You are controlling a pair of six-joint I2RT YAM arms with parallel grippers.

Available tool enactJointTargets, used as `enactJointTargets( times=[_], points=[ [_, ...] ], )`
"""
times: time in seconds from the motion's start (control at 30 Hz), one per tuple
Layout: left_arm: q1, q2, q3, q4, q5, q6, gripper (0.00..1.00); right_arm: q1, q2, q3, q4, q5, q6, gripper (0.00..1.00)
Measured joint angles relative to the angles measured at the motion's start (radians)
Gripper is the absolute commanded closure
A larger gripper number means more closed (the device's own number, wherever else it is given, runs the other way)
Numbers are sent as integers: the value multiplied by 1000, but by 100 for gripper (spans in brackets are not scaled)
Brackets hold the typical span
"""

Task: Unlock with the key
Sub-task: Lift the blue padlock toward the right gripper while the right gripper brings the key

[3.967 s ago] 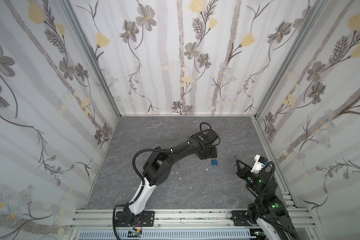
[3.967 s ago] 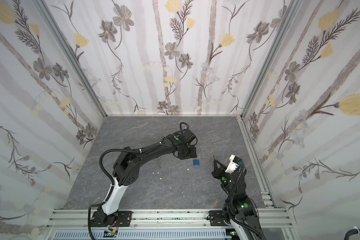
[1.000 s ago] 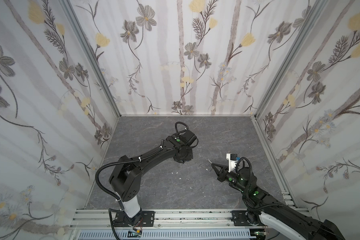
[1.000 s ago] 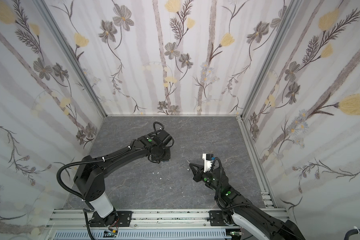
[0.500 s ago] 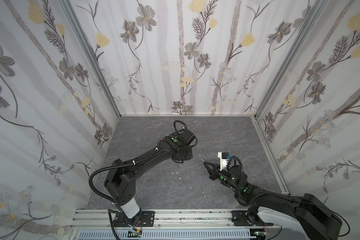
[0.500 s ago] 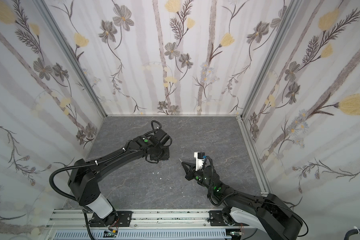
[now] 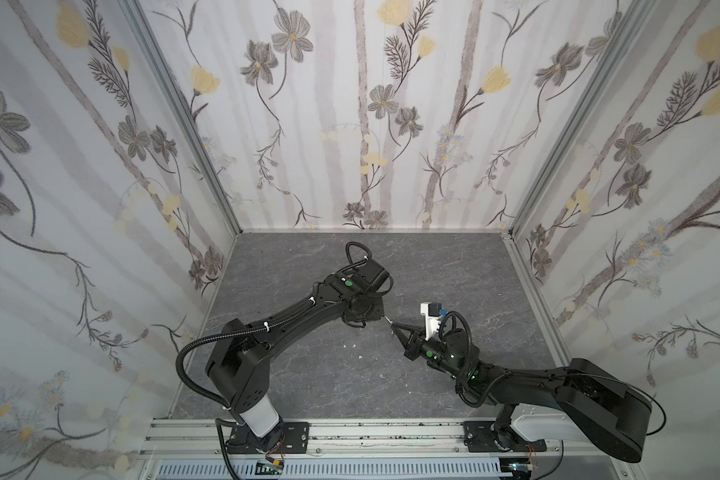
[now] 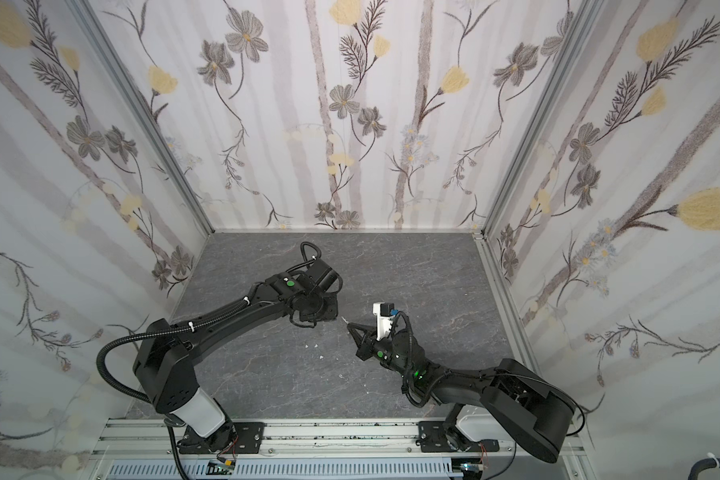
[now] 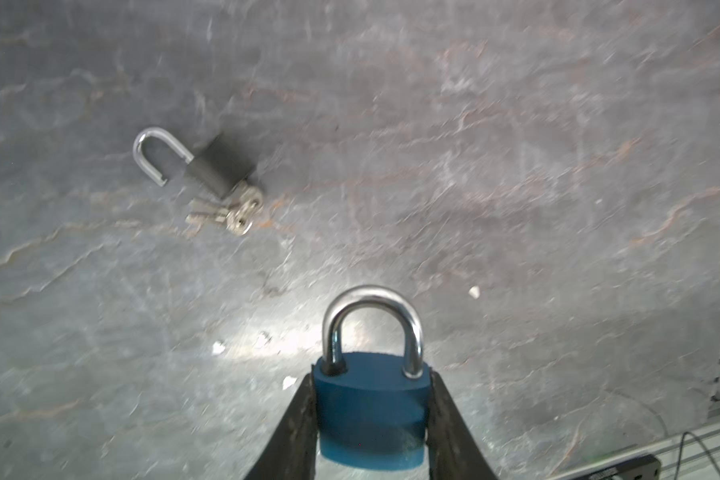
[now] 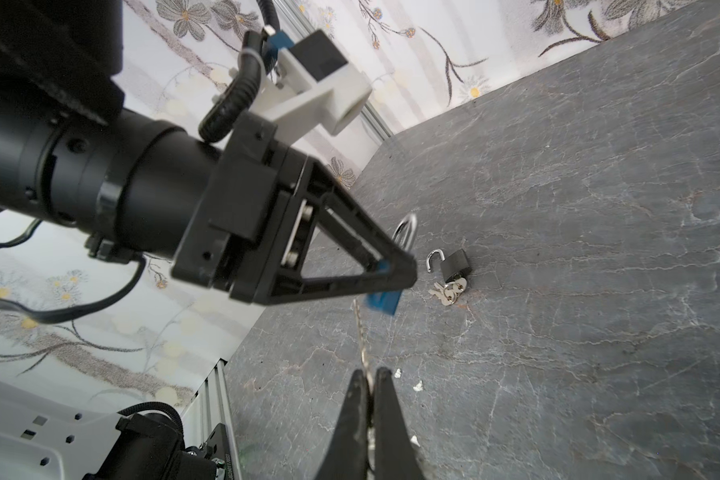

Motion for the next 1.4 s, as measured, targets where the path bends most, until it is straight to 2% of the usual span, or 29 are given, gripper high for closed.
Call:
enactJointTargets(
  times=[0.07,0.13,0.23,0.33,0.77,1.4],
  points=[
    [3,-4,0,74,-12,-178,75,1,-10,-5,-1,1,4,100],
    [7,-8,-3,109,-18,-296,75,1,-24,-8,-2,4,4,100],
    [11,-11,-13,137,-20,-403,75,2,-42,-18,-2,16,3,100],
    [14,-15,-14,148,-21,-455,75,2,-48,-24,-9,26,3,100],
    [12,-36,-34,182,13,-506,75,-21,6,43,-32,71,0,100],
    [7,-42,-47,196,39,-509,75,-63,76,107,-72,37,18,100]
  ],
)
